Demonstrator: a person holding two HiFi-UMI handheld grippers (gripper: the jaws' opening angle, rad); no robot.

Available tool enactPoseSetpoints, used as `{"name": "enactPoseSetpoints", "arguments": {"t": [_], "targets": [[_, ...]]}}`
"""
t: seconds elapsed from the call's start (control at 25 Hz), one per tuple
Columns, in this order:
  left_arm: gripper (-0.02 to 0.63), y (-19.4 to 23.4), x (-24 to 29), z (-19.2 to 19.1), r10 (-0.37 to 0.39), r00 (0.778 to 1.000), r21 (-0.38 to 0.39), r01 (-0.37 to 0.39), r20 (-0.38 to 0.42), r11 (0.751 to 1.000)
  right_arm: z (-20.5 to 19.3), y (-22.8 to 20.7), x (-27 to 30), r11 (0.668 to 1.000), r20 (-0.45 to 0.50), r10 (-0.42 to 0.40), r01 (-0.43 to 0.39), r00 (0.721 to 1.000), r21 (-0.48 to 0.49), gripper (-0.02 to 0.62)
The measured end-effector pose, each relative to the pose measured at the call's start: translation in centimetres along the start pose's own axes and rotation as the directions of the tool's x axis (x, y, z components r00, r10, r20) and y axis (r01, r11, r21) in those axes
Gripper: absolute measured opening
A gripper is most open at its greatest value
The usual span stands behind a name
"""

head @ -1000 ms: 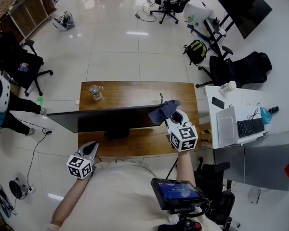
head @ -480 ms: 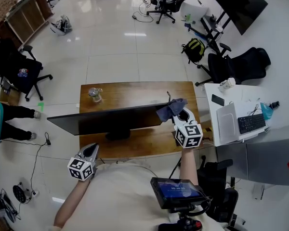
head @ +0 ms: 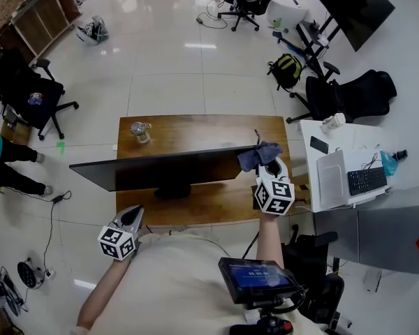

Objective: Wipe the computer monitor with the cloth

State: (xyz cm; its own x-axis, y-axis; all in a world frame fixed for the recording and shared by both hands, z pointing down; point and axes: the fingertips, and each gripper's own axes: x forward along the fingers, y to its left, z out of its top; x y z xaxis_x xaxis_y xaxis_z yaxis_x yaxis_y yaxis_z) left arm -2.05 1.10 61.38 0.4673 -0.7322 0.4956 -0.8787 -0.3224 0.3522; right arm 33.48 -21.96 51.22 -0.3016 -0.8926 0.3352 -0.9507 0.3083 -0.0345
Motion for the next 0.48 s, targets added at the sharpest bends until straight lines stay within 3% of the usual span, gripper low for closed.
{"name": "enactPoseSetpoints", "arguments": {"t": [0.24,0.48], "targets": [[0.0,0.5,-0.7,0.0,0.01,1.0,-0.009,-0.01,0.002,1.0,-0.4,0.3,-0.1,0.996,0.005,-0.085,0.085,0.996,0.014,0.086],[0.0,1.0,-1.0,-0.1,0.018,1.0,-0.021,-0.018,0.007,1.0,-2.2,0.8,0.6,0.996,-0.048,-0.093,0.093,0.995,-0.007,0.086]]}}
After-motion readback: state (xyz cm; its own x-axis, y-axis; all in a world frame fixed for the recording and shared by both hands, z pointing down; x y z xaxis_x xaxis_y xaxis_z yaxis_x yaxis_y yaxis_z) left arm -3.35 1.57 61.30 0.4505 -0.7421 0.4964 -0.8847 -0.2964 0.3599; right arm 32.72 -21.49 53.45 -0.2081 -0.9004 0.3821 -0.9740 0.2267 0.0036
